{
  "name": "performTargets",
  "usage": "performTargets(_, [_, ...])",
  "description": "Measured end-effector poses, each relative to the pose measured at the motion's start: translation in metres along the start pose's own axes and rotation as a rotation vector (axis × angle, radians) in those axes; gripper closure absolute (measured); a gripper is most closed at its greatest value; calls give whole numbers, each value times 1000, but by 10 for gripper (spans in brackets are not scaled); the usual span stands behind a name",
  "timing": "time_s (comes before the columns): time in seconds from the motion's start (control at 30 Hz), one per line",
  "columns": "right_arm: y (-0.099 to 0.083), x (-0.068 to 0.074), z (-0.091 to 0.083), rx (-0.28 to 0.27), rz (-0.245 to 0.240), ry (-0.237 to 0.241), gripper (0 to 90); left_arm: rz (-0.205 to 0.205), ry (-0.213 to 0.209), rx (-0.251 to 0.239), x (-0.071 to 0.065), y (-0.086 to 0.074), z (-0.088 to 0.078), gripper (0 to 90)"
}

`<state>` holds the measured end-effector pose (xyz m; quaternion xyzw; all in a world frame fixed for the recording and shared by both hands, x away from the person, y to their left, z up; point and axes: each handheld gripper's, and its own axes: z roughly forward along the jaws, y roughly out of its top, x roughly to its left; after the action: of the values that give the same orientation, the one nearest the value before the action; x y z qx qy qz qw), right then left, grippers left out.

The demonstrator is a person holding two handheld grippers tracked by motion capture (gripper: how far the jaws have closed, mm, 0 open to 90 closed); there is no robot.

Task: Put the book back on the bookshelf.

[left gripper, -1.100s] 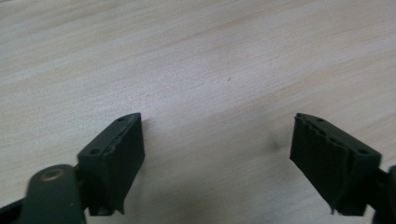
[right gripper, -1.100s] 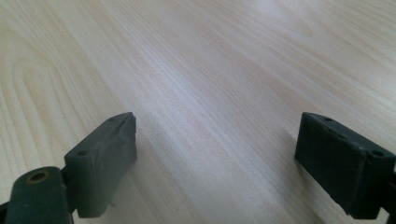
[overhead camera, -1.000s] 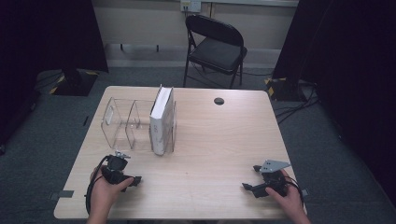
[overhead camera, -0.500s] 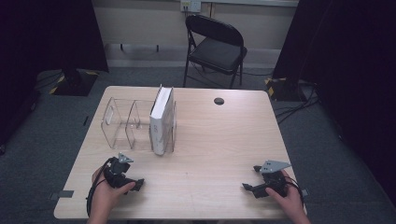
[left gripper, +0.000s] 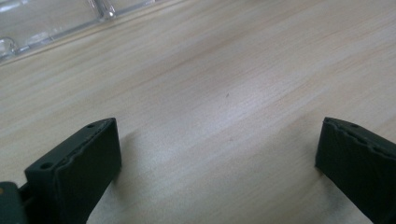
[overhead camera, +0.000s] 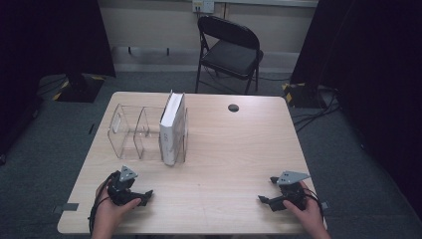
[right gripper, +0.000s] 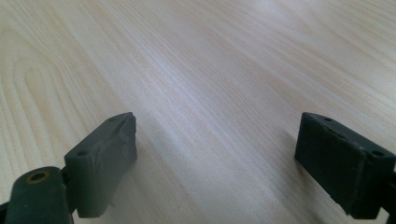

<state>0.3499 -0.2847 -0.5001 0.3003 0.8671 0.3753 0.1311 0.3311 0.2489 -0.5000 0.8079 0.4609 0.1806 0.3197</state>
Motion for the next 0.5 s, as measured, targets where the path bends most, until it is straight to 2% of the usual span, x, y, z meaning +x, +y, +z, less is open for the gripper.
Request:
performTargets(0.13, [0,0,0,0,2,-1,119,8,-4,-32,1,-4,0,0])
performTargets(0.5, [0,0,0,0,1,0,119,16,-10,-34,2,-4,0,0])
